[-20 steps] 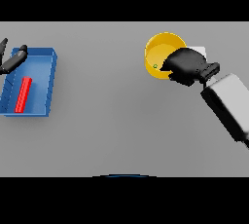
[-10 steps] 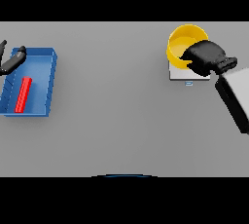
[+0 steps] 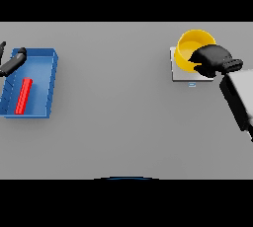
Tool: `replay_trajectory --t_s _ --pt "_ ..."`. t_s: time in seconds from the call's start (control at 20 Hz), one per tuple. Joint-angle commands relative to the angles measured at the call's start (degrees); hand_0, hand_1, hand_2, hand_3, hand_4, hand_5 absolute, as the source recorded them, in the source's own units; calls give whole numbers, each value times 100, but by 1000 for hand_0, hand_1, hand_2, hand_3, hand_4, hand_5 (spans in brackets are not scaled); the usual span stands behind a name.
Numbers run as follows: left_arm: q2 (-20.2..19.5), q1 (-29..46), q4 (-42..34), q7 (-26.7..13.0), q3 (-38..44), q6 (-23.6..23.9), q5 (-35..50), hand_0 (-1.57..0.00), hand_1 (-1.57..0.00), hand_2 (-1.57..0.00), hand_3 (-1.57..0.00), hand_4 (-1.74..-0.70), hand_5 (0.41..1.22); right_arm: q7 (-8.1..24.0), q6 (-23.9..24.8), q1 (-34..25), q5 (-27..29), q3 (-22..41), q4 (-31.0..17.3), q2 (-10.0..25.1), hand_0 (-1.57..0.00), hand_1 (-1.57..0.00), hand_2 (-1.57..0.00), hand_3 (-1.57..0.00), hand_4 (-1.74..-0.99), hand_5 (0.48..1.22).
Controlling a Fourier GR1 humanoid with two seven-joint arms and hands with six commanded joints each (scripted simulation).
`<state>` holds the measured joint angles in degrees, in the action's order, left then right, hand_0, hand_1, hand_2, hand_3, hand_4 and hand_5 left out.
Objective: Pick up the red beaker and tilt it to pour out 1 green nut into yellow bowl. Pick up the yellow bowl and place it on the metallic measuring scale.
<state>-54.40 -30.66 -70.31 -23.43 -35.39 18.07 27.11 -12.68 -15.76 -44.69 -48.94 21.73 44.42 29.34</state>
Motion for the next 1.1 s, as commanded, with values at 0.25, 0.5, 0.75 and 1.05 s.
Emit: replay_trajectory --t_s 0.25,0.5,0.75,1.05 --pt "44 -94 70 -51 -14 -50 -15 1 1 1 1 -729 717 84 -127 -29 60 -65 -210 -85 -1332 -1459 -1423 -1198 -1741 1221" --pt "122 -153 222 9 -25 -94 -51 1 1 1 1 -729 723 172 -309 -23 114 -121 -215 -71 -461 -703 -799 -669 -1563 971" --pt "109 -148 226 25 10 -115 -10 1 1 1 1 -722 703 -90 -269 -70 -30 34 -290 -10 -150 -243 -375 -449 -1469 842" --pt "94 -101 166 33 -3 -81 -21 1 1 1 1 -720 693 133 -496 -45 19 14 -270 -25 -39 -63 -103 -272 -1410 759"
